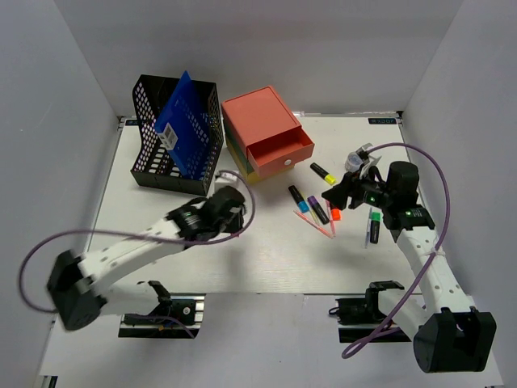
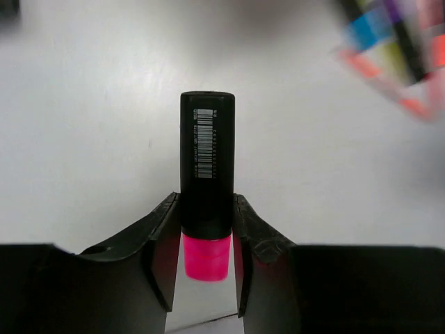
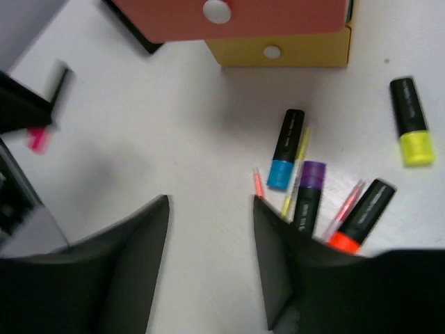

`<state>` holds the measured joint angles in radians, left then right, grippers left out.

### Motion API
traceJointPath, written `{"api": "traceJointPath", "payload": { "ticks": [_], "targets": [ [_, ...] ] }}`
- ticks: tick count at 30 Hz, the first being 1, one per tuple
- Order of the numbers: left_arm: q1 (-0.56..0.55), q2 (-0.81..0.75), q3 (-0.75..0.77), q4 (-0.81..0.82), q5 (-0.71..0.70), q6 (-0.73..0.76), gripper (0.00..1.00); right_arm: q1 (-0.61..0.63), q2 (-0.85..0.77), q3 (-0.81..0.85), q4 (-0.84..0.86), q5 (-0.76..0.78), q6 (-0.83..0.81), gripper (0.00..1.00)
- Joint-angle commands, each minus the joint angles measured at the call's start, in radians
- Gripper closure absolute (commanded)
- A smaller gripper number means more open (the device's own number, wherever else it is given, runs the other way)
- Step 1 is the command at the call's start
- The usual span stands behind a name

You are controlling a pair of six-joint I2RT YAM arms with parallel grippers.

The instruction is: Organize the desk

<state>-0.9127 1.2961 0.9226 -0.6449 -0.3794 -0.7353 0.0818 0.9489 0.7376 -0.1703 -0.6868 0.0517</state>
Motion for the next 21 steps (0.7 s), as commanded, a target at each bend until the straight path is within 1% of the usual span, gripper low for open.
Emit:
{"api": "traceJointPath", "payload": {
  "ticks": [1,2,3,4,5,6,7,8,9,10,11,13,14,15,17,21],
  "targets": [
    [0.009,-0.245,0.021,0.131,-0.009,0.348,1.0,-0.008,-0.018,-0.001,0.014,-0.074,-0.036,0.46],
    [0.009,-0.265,0.045,0.178,-0.003,0.406,1.0,-0.01,-0.021,0.002,0.011,-0.109,-0.044,0.76],
    [0.009,-0.274,0.064,0.203,0.0,0.554,1.0,-0.01,-0.022,-0.001,0.009,-0.128,-0.047,0.89],
    [0.009,-0.264,0.088,0.241,0.04,0.626,1.0,-0.016,-0.028,-0.006,0.006,-0.147,-0.094,1.0],
    [0.018,-0.244,0.146,0.249,0.048,0.676,1.0,-0.016,-0.033,-0.009,0.006,-0.178,-0.107,1.0],
    [0.018,-0.222,0.182,0.254,0.072,0.8,1.0,-0.016,-0.039,-0.015,0.011,-0.189,-0.118,1.0],
    [0.018,-0.19,0.221,0.255,0.098,0.854,1.0,-0.019,-0.05,-0.023,0.011,-0.201,-0.13,1.0],
    [0.018,-0.122,0.266,0.252,0.108,0.9,1.0,-0.019,-0.055,-0.027,0.012,-0.212,-0.142,1.0],
    [0.018,-0.083,0.354,0.249,0.111,0.974,1.0,-0.02,-0.061,-0.029,0.02,-0.211,-0.142,1.0],
    [0.018,-0.048,0.399,0.248,0.128,1.014,1.0,-0.024,-0.068,-0.032,0.025,-0.209,-0.145,1.0],
    [0.018,0.016,0.471,0.254,0.129,1.092,1.0,-0.025,-0.07,-0.033,0.023,-0.201,-0.147,1.0],
    [0.028,0.074,0.531,0.274,0.149,1.164,1.0,-0.031,-0.075,-0.032,0.025,-0.194,-0.15,1.0],
    [0.028,0.115,0.553,0.292,0.155,1.239,1.0,-0.034,-0.076,-0.033,0.025,-0.189,-0.148,1.0],
    [0.037,0.135,0.585,0.325,0.158,1.272,1.0,-0.034,-0.078,-0.032,0.025,-0.188,-0.15,1.0],
    [0.046,0.188,0.645,0.341,0.186,1.322,1.0,-0.04,-0.079,-0.032,0.025,-0.188,-0.151,1.0],
    [0.077,0.275,0.728,0.364,0.234,1.347,1.0,-0.039,-0.087,-0.032,0.025,-0.183,-0.153,1.0]
  ]
}}
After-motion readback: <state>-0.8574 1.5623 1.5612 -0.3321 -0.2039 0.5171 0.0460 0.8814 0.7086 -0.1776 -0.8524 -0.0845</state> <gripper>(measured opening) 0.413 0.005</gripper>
